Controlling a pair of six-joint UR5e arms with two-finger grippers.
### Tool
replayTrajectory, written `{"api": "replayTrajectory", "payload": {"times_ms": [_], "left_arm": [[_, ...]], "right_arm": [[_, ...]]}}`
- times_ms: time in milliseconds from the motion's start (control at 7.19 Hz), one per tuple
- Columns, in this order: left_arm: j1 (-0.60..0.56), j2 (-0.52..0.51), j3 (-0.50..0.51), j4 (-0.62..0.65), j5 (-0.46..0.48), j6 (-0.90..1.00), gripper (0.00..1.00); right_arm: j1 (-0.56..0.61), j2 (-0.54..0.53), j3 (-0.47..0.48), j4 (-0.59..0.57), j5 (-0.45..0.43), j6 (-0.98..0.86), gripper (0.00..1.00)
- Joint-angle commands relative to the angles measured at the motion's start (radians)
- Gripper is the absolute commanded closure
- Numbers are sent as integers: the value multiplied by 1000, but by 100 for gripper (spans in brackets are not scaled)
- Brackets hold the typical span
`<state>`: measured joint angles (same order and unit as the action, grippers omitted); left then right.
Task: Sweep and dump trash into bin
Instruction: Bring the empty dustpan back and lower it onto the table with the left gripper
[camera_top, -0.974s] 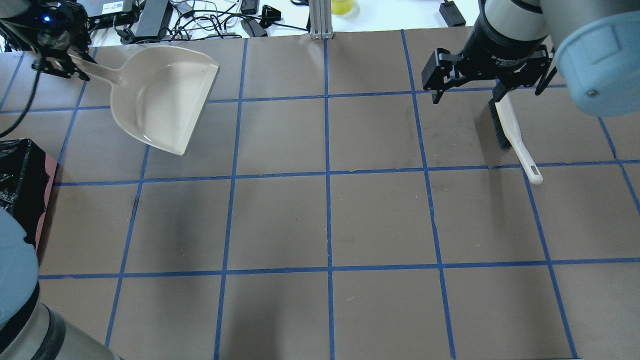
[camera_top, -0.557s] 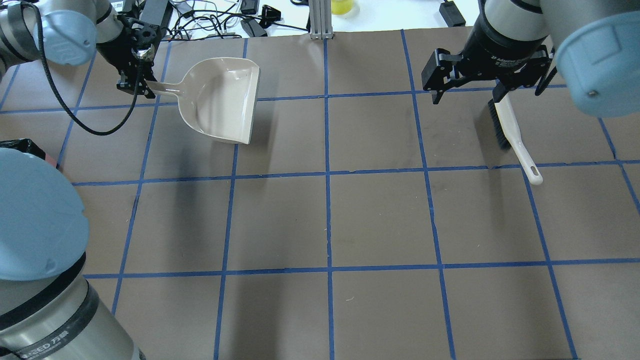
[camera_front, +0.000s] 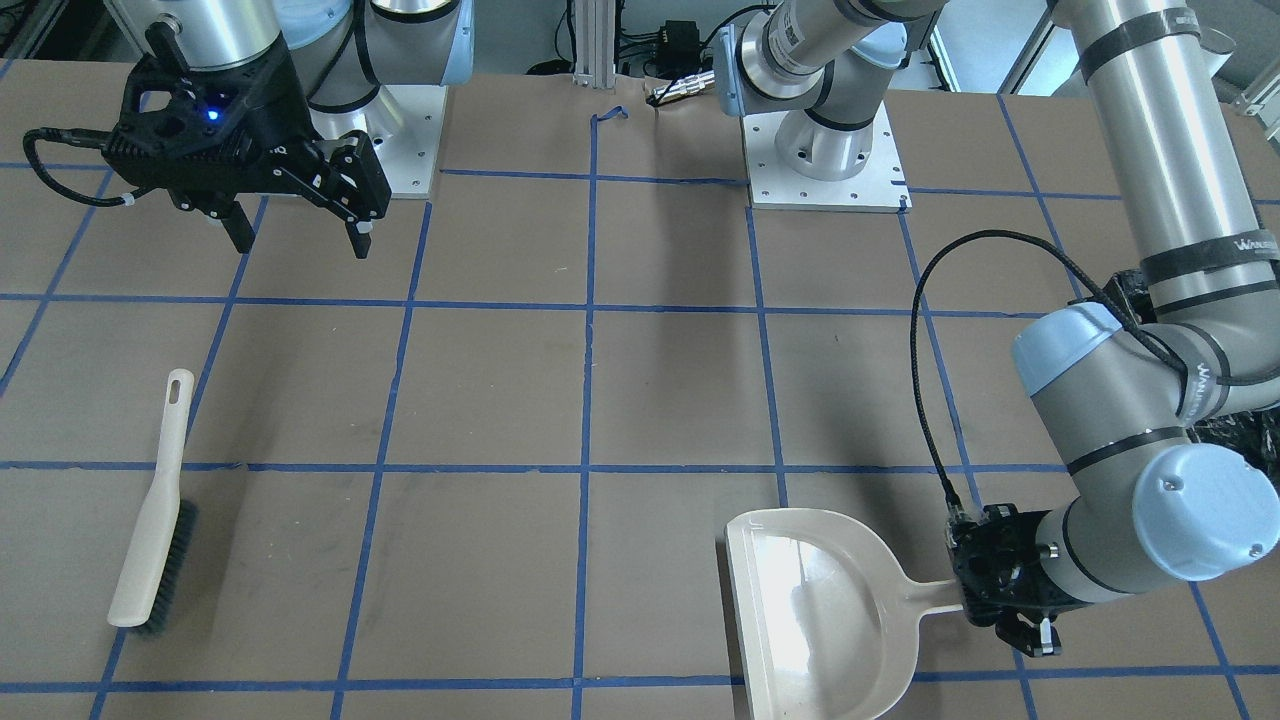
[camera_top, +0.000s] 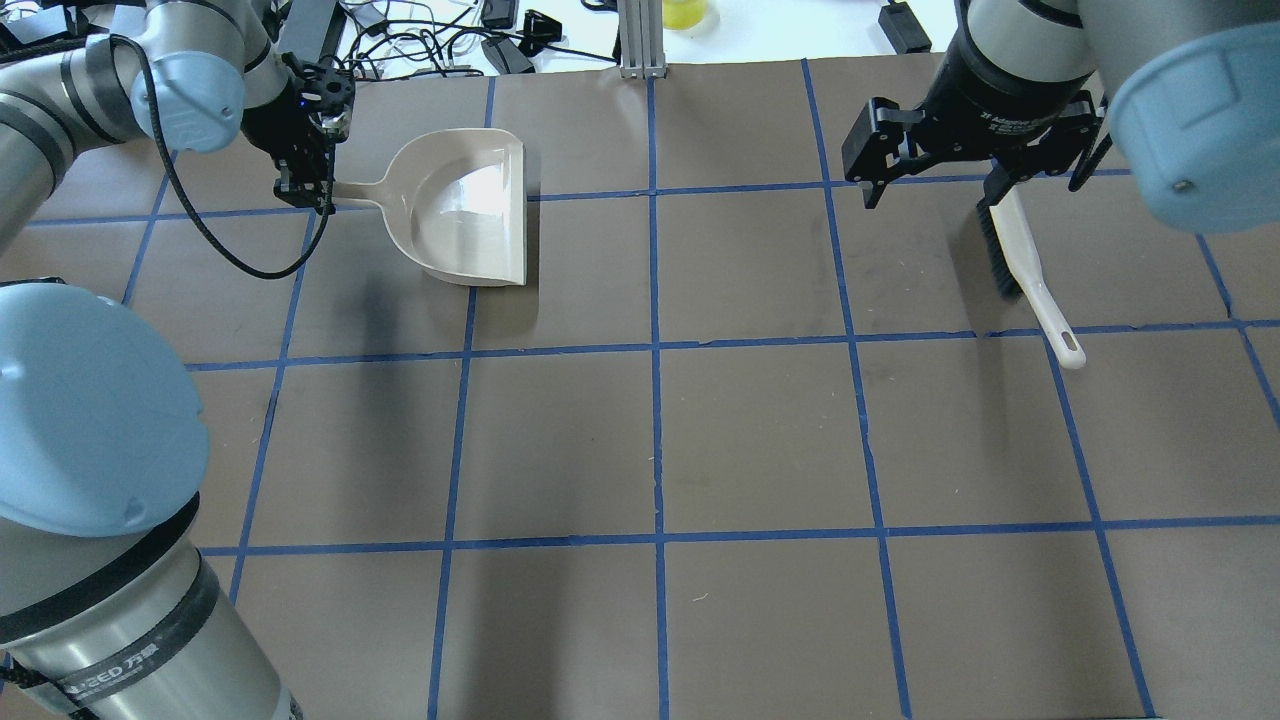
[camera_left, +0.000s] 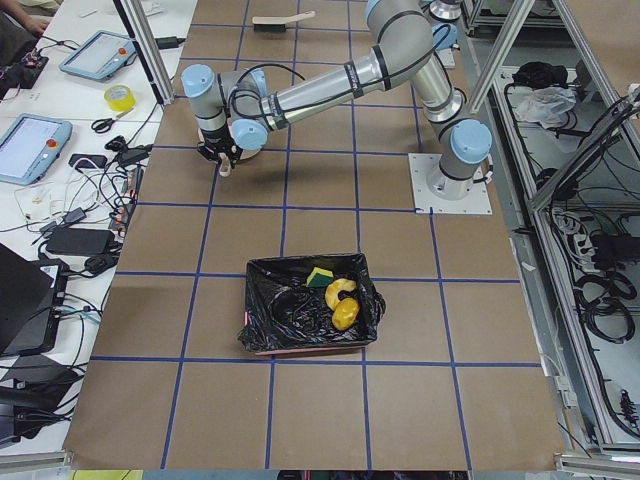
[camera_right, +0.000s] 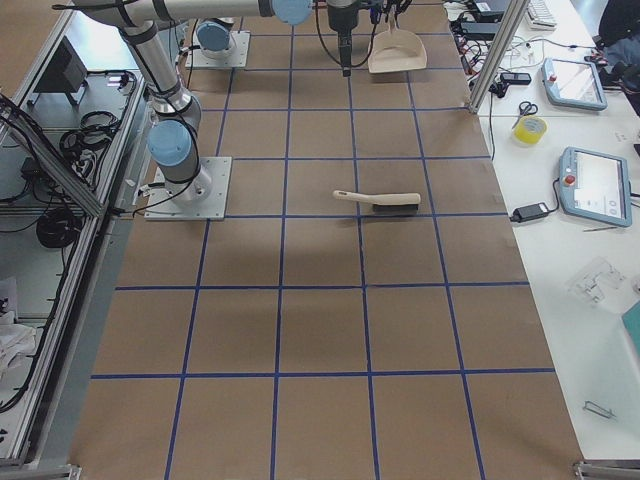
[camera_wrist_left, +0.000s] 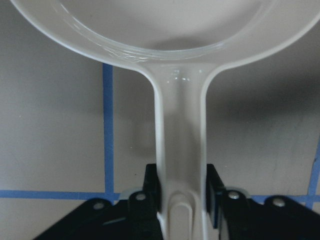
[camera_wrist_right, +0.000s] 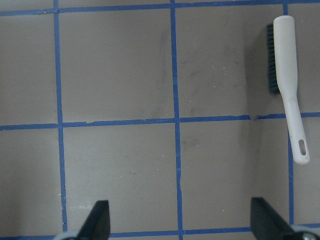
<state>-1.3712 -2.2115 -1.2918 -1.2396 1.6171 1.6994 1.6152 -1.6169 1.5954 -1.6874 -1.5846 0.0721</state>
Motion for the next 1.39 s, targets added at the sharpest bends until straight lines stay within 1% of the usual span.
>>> {"api": "replayTrajectory", "payload": {"times_ms": [0,696,974,1113,1253], "left_arm": [[-3,-1,-43,20,4,-4,100],[-8,21,-56,6,12,19,100],[-6,26,-73,12,12,71,100],[-6,23,-73,11,10,71,98],[-6,21,-69,14,10,71,90]], "right_arm": [[0,0,0,0,0,0,0],[0,0,0,0,0,0,0],[0,0,0,0,0,0,0],[0,0,0,0,0,0,0],[0,0,0,2,0,0,0]]}}
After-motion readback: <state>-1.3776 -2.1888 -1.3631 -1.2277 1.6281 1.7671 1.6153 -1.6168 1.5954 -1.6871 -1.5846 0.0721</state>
